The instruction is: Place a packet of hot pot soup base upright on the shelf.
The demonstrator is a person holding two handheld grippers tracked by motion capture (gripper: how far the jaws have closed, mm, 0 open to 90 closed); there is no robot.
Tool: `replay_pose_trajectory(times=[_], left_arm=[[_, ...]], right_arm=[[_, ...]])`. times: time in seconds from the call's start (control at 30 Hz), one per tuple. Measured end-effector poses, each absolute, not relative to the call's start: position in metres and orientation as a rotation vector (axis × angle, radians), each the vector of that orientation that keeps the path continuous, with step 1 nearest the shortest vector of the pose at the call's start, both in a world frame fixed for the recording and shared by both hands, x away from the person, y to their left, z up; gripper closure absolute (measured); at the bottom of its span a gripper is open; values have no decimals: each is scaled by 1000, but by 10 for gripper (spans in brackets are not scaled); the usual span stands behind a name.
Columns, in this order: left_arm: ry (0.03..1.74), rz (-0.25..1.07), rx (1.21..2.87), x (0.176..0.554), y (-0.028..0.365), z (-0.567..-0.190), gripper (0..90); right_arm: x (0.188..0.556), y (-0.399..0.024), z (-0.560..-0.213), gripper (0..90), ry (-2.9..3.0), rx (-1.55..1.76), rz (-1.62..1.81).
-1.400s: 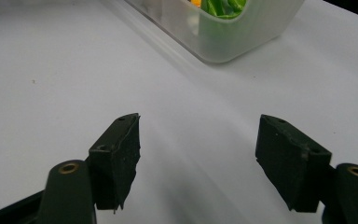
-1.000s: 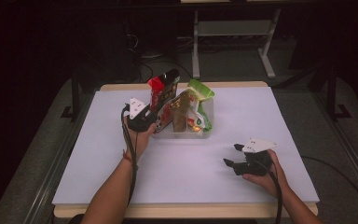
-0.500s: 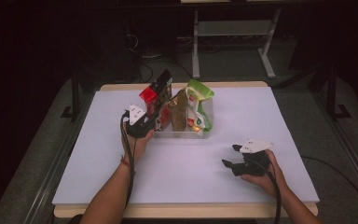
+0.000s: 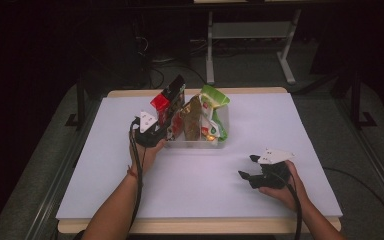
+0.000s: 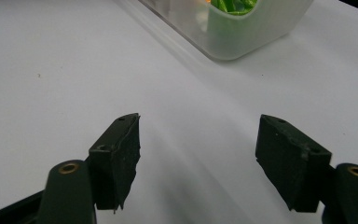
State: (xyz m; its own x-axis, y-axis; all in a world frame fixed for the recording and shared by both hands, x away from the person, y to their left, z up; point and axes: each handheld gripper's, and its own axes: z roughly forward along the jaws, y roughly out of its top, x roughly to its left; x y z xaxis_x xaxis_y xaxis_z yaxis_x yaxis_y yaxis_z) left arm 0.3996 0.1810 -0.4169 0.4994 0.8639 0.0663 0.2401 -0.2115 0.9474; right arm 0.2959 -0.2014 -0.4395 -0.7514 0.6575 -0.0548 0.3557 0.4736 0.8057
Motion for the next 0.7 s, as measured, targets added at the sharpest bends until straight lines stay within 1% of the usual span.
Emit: replay_pose_trajectory(times=[0.37,0.7], left_arm=[[921,726,1755,399,184,-411,685],[895,742,1779,397,185,-403,659]], right_arm=[[295,-204,-438,305,2359,846,1163],[294,-203,-437,306,2354,837,1146]])
